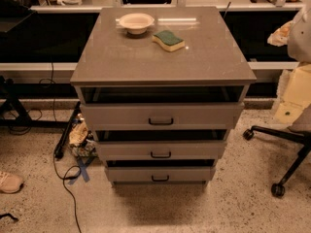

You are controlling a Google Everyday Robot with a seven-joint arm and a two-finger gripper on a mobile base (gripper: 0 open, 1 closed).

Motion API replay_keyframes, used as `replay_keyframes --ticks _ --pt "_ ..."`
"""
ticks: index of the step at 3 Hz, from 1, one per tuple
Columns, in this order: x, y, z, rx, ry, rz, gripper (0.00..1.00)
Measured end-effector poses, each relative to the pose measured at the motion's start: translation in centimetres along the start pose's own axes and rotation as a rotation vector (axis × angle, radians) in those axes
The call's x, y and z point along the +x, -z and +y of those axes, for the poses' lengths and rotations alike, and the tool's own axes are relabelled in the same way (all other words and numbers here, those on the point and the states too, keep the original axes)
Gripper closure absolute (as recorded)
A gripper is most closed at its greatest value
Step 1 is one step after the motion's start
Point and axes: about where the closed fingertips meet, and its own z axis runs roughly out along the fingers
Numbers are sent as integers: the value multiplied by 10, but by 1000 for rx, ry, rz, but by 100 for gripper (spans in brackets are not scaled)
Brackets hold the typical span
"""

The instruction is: Open bottom drawer

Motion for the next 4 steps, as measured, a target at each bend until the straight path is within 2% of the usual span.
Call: replay_keyframes --ticks 1,2,3,4 --pt "0 0 0 0 0 0 0" --pt "13 -20 -7 -45 6 -63 0" --pt "32 -86 -9 -157 31 -206 0" --pt "45 -161 13 -281 18 -368 0"
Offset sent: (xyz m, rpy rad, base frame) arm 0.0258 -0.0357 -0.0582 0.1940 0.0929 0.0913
